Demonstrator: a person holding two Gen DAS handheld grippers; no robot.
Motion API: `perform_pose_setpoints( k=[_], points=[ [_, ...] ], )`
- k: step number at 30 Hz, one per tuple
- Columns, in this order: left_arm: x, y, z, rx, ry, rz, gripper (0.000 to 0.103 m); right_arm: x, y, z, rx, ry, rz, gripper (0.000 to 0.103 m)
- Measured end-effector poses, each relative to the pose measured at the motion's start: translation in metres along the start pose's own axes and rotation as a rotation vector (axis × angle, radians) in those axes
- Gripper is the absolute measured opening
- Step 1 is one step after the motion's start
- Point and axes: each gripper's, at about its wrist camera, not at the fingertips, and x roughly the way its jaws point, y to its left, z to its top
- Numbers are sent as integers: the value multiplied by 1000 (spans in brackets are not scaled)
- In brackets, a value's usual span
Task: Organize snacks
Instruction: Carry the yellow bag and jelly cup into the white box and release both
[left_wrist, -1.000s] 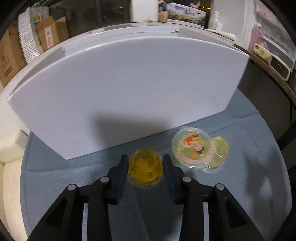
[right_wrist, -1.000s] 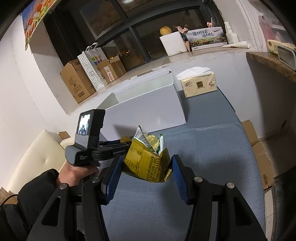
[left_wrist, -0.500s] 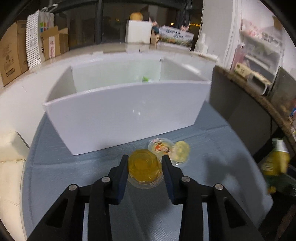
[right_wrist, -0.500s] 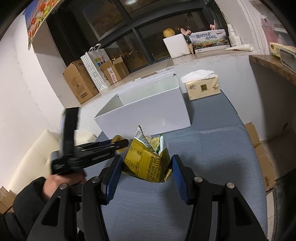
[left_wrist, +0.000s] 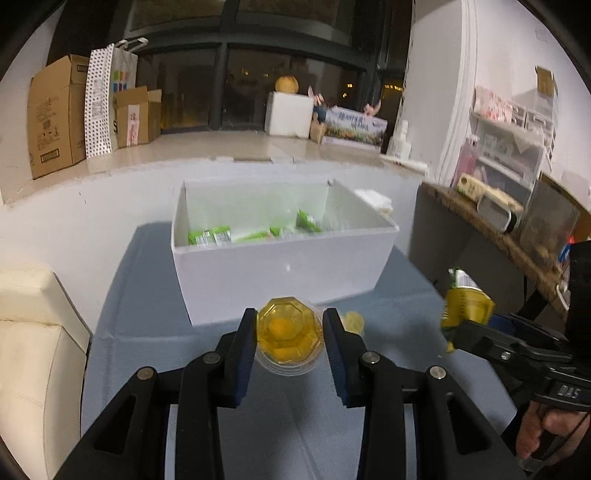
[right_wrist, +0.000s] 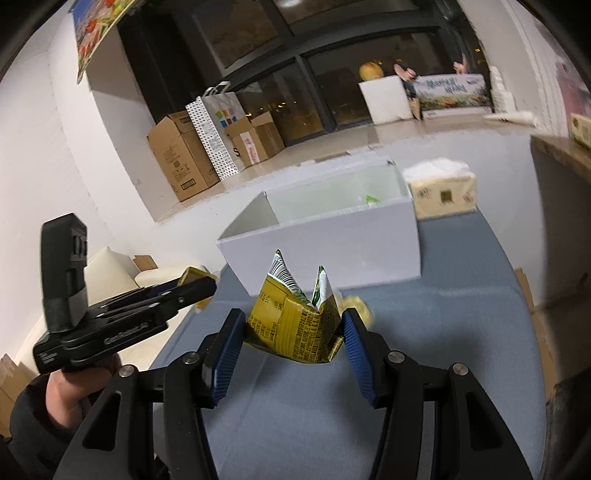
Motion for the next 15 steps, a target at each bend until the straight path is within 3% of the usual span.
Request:
perform_pose_setpoints(
  k=[9,15],
  points=[
    [27,15,69,11,-67,17,40,46,0,92,-53,-45,-10,59],
    [72,34,99,34,-34,56,40,91,-23,132,-5,-3,-27,59]
  ],
)
